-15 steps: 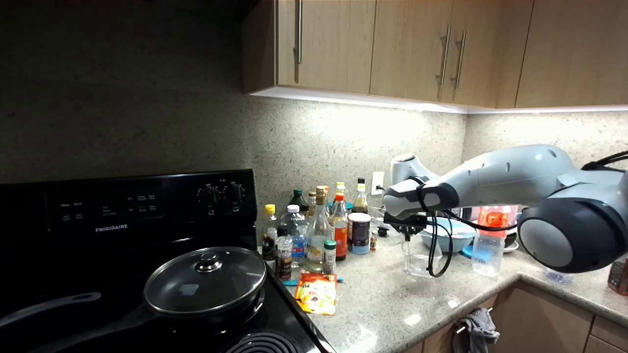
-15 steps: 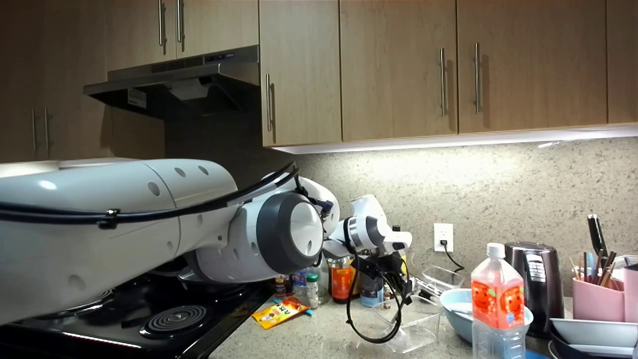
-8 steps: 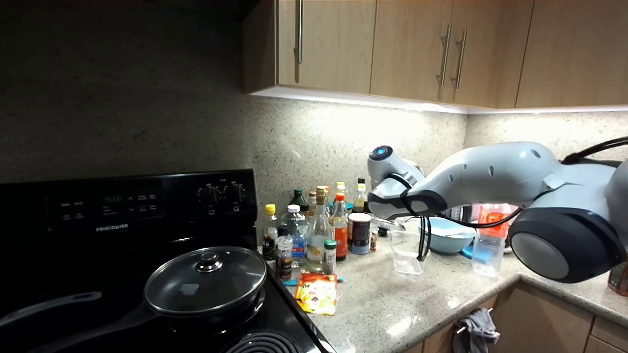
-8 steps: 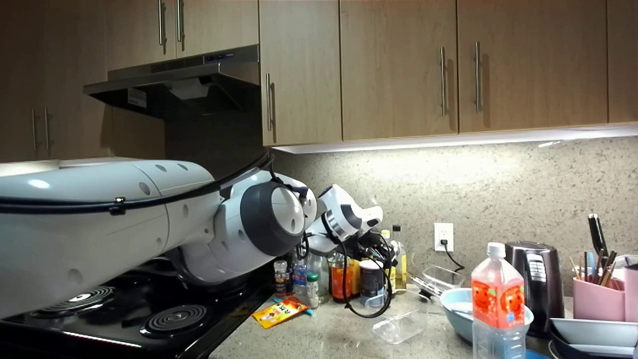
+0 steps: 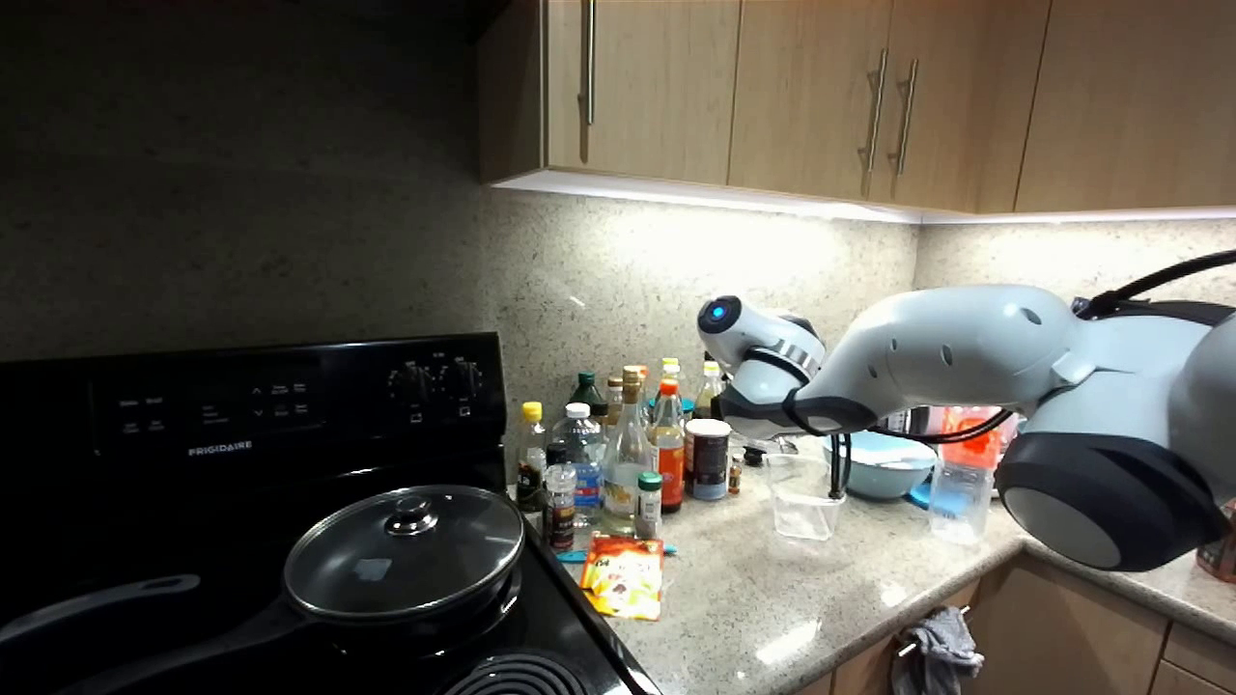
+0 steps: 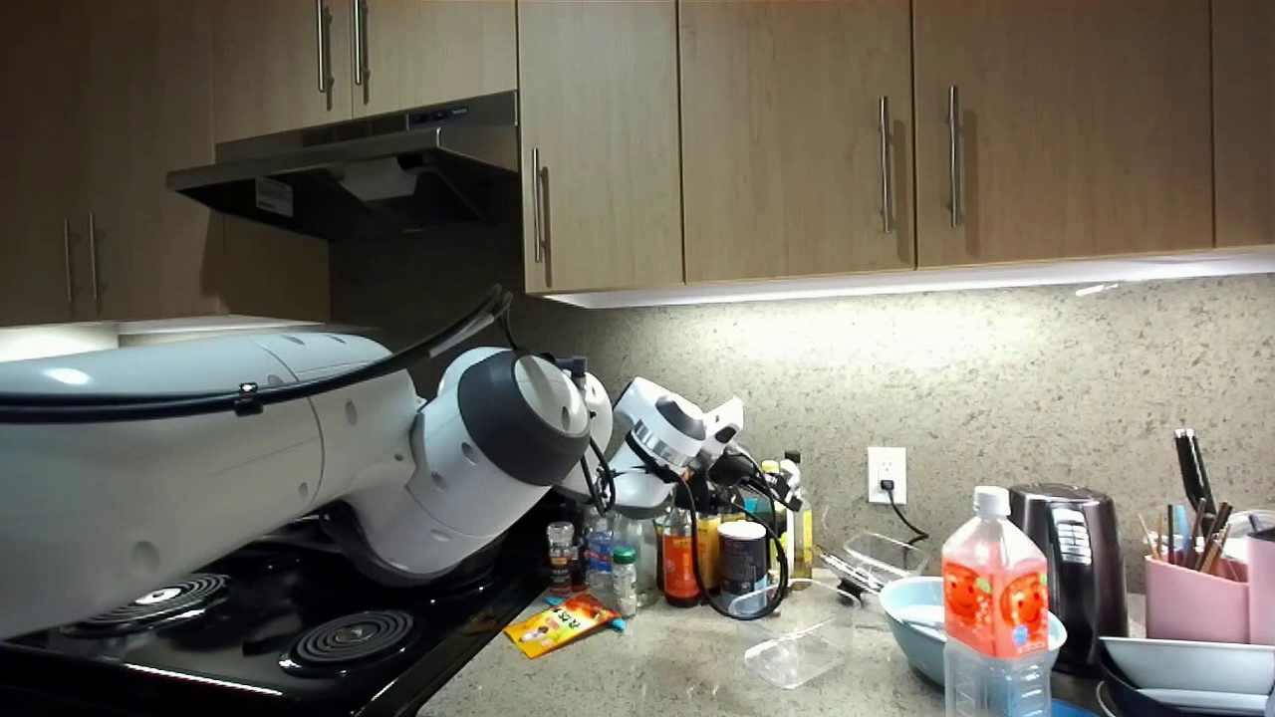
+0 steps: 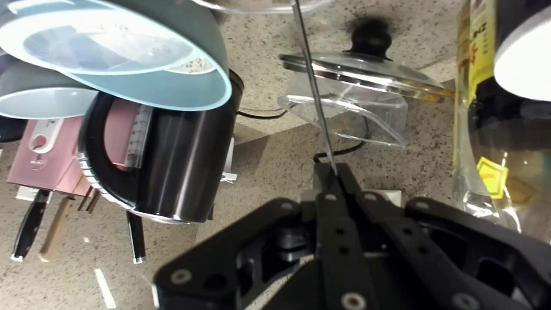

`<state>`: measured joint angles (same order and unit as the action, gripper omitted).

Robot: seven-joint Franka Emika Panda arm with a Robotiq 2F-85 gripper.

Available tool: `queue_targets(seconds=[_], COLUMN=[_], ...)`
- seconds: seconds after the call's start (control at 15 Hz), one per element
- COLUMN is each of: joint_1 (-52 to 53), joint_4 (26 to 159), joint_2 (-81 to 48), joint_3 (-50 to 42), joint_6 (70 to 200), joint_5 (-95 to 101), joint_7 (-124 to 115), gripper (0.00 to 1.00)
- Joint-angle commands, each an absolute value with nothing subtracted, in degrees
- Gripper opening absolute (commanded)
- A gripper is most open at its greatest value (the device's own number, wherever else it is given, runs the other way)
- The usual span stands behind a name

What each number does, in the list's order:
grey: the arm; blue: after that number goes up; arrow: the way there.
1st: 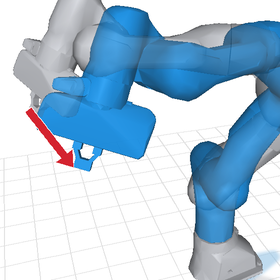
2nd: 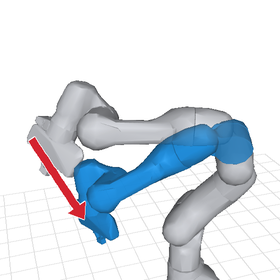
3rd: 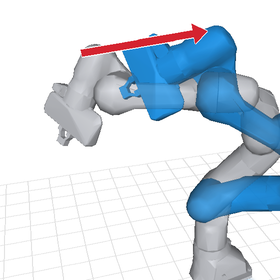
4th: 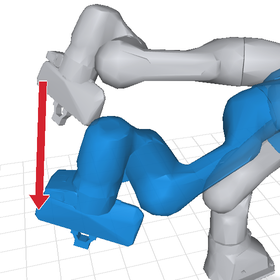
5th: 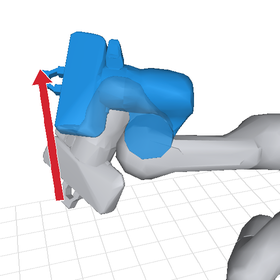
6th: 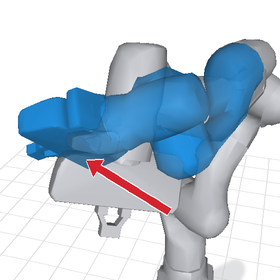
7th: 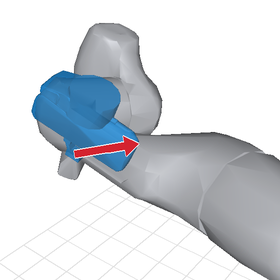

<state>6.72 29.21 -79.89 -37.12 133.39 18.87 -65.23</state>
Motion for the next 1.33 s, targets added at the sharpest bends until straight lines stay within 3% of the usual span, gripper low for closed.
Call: queue_targets(seconds=[0.0, 0.27, 0.73, 0.8, 0.93, 1.2, 1.27], joint_1=[8.66, 8.84, 10.94, 11.11, 9.52, 6.23, 5.52], joint_4=[31.80, 32.12, 32.50, 31.80, 31.15, 30.67, 30.78], joint_2=[-78.17, -77.03, -77.29, -78.65, -79.81, -80.77, -81.17], joint_3=[-36.74, -32.32, -33.58, -36.60, -39.33, -41.77, -42.27], joint_6=[129.03, 129.87, 120.94, 121.19, 124.20, 124.81, 124.98], joint_5=[19.11, 17.38, 18.65, 21.05, 23.28, 22.92, 23.07], joint_7=[-62.97, -56.78, -63.13, -66.97, -68.80, -72.57, -73.46], gripper=[0.01, 0.01, 0.01, 0.28, 0.35, 0.61, 0.59])
